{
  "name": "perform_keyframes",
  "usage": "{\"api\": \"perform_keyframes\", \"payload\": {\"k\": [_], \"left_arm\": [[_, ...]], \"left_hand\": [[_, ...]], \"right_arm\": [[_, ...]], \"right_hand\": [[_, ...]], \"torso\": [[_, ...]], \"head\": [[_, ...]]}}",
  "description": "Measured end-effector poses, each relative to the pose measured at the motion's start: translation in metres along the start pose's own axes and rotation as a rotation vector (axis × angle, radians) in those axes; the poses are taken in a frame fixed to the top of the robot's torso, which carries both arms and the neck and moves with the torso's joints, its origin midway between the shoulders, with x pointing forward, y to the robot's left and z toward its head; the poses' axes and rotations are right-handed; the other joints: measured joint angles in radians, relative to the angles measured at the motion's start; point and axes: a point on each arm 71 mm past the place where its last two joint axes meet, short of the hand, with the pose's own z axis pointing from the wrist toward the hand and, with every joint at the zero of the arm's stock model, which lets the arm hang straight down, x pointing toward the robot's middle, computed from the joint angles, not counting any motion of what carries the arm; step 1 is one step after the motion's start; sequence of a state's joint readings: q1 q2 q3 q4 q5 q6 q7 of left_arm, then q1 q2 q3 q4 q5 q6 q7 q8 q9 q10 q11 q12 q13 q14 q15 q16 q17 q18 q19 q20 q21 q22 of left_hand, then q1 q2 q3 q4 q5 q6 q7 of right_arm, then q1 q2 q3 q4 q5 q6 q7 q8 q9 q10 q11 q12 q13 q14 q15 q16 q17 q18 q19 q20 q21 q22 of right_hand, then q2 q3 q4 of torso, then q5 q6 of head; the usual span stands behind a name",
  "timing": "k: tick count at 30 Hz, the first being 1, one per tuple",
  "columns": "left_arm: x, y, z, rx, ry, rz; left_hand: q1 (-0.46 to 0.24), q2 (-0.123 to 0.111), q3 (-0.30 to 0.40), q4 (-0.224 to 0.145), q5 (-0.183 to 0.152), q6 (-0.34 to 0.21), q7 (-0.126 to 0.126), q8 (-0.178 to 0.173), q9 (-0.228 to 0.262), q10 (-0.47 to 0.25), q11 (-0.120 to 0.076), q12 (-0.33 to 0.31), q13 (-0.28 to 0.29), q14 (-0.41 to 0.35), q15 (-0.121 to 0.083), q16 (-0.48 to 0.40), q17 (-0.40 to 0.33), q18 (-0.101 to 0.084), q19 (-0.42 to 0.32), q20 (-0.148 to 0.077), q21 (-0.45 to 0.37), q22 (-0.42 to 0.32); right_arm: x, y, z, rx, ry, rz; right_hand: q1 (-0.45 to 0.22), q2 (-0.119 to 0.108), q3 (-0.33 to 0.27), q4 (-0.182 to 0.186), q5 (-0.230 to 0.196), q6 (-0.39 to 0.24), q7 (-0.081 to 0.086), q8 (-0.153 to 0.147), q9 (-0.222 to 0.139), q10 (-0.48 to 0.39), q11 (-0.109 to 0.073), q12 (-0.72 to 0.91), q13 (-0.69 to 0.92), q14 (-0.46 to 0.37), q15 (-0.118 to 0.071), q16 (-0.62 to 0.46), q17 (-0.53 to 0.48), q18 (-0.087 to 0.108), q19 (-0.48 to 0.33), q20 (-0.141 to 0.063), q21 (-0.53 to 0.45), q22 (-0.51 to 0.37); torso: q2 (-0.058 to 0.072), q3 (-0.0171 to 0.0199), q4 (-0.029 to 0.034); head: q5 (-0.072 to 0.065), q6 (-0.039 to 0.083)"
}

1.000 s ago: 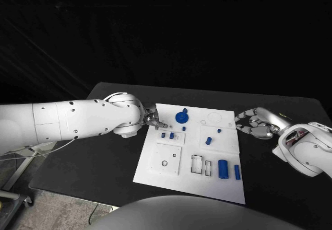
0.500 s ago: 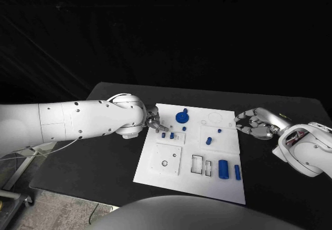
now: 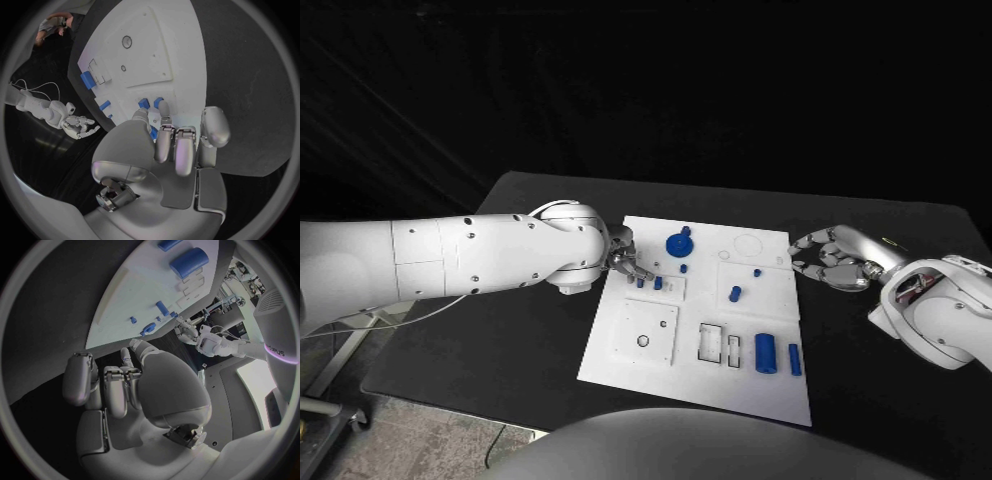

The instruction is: Assemble the parts on the task board

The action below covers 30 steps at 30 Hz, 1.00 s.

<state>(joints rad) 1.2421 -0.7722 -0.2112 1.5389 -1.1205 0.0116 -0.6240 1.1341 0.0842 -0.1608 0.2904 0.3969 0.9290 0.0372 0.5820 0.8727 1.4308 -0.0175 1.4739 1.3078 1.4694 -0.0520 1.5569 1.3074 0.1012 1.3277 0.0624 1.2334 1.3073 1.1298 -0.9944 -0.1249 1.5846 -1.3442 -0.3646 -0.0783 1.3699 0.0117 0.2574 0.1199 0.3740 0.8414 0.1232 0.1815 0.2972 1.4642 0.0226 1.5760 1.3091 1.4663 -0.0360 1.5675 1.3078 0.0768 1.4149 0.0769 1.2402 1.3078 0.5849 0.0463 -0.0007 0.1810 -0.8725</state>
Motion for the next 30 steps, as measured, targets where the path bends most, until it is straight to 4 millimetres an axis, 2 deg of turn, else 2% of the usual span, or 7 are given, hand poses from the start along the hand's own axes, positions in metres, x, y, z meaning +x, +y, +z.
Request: {"api": "perform_keyframes", "payload": {"k": [4, 11, 16, 19, 24, 28, 30], "left_arm": [[0.001, -0.001, 0.001, 0.001, 0.002, 0.001], [0.004, 0.000, 0.002, -0.003, 0.009, 0.001], [0.008, 0.000, 0.004, -0.005, 0.019, 0.002], [0.010, 0.000, 0.005, -0.005, 0.023, 0.003], [0.012, 0.000, 0.006, -0.006, 0.026, 0.003], [0.012, 0.000, 0.006, -0.007, 0.025, 0.002], [0.012, 0.000, 0.006, -0.006, 0.025, 0.002]], "left_hand": [[0.004, 0.004, 0.000, 0.000, 0.018, 0.000, 0.000, -0.009, -0.004, 0.000, 0.000, -0.004, 0.000, 0.000, 0.000, 0.000, 0.000, 0.000, 0.000, 0.000, 0.000, 0.000], [0.005, 0.005, 0.006, 0.000, 0.082, 0.007, 0.000, -0.029, -0.010, -0.004, -0.004, -0.004, 0.000, 0.000, 0.000, 0.000, 0.000, 0.000, 0.000, 0.000, -0.006, 0.000], [0.005, 0.005, 0.011, 0.000, 0.090, 0.007, 0.000, -0.030, -0.011, -0.008, 0.000, -0.004, 0.000, 0.000, 0.000, 0.000, 0.000, 0.000, 0.000, 0.000, -0.006, 0.000], [0.008, 0.002, 0.014, 0.000, 0.106, 0.007, 0.000, -0.037, -0.013, -0.008, 0.000, -0.008, 0.000, 0.000, 0.000, 0.000, 0.000, 0.000, -0.001, -0.001, -0.006, 0.000], [0.015, 0.004, 0.028, 0.000, 0.160, 0.011, -0.004, -0.049, -0.013, -0.008, 0.000, -0.008, 0.000, 0.000, 0.000, -0.004, 0.000, 0.000, -0.004, -0.004, -0.011, 0.000], [0.019, 0.000, 0.039, 0.003, 0.190, 0.011, -0.004, -0.058, -0.016, -0.015, 0.000, -0.014, 0.000, 0.000, 0.000, -0.004, 0.000, 0.000, -0.004, -0.004, -0.011, 0.000], [0.019, 0.000, 0.049, 0.001, 0.209, 0.011, -0.003, -0.072, -0.021, -0.017, 0.002, -0.014, 0.000, 0.000, 0.000, -0.004, 0.000, 0.000, -0.004, -0.004, -0.016, 0.000]], "right_arm": [[0.000, 0.000, 0.000, 0.000, 0.003, 0.000], [0.000, 0.000, 0.000, 0.002, 0.007, 0.000], [0.001, 0.000, 0.000, 0.003, 0.009, -0.001], [0.001, 0.000, 0.000, 0.003, 0.011, -0.001], [0.001, 0.000, 0.000, 0.004, 0.012, -0.001], [0.001, -0.001, 0.000, 0.005, 0.013, -0.001], [0.001, -0.001, 0.000, 0.005, 0.014, -0.001]], "right_hand": [[0.000, 0.000, 0.000, 0.000, 0.000, 0.000, 0.000, 0.000, 0.000, 0.000, 0.000, 0.000, 0.000, 0.000, 0.000, 0.000, 0.000, 0.000, 0.000, 0.000, 0.000, 0.000], [0.000, 0.000, 0.000, 0.000, 0.000, 0.000, 0.000, 0.000, 0.000, 0.000, 0.000, 0.000, 0.000, 0.000, 0.000, 0.000, 0.000, 0.000, 0.000, 0.000, -0.001, 0.000], [0.000, 0.000, 0.000, 0.000, 0.000, 0.000, 0.000, 0.000, -0.001, 0.000, 0.000, 0.000, 0.000, 0.000, 0.000, 0.000, 0.000, 0.000, 0.000, 0.000, -0.004, 0.000], [0.000, 0.000, 0.000, 0.000, 0.000, 0.000, 0.000, 0.000, -0.001, 0.000, 0.000, 0.000, 0.000, 0.000, 0.000, 0.000, 0.000, 0.000, 0.000, 0.000, -0.004, 0.000], [0.000, 0.000, 0.000, 0.000, 0.000, 0.000, 0.000, 0.000, -0.001, 0.000, 0.000, 0.000, 0.000, 0.000, 0.000, 0.000, 0.000, 0.000, 0.000, 0.000, -0.004, 0.000], [0.000, 0.000, 0.003, -0.003, 0.006, 0.000, 0.000, 0.000, -0.001, 0.000, 0.000, 0.000, 0.000, 0.000, 0.000, 0.000, 0.000, 0.000, 0.000, 0.000, -0.004, 0.000], [0.000, 0.000, 0.003, -0.003, 0.006, 0.000, 0.000, 0.000, -0.001, 0.000, 0.000, 0.000, 0.000, 0.000, 0.000, 0.000, 0.000, 0.000, 0.000, 0.000, -0.004, 0.000]], "torso": [[0.000, 0.0000, 0.0000], [0.000, -0.0001, 0.0001], [-0.001, -0.0002, 0.0002], [-0.001, -0.0003, 0.0003], [0.000, -0.0003, 0.0002], [0.000, -0.0003, 0.0000], [0.000, -0.0003, 0.0000]], "head": [[0.000, 0.000], [-0.002, 0.000], [-0.002, 0.000], [-0.003, 0.000], [-0.003, 0.000], [-0.001, 0.000], [-0.001, 0.000]]}}
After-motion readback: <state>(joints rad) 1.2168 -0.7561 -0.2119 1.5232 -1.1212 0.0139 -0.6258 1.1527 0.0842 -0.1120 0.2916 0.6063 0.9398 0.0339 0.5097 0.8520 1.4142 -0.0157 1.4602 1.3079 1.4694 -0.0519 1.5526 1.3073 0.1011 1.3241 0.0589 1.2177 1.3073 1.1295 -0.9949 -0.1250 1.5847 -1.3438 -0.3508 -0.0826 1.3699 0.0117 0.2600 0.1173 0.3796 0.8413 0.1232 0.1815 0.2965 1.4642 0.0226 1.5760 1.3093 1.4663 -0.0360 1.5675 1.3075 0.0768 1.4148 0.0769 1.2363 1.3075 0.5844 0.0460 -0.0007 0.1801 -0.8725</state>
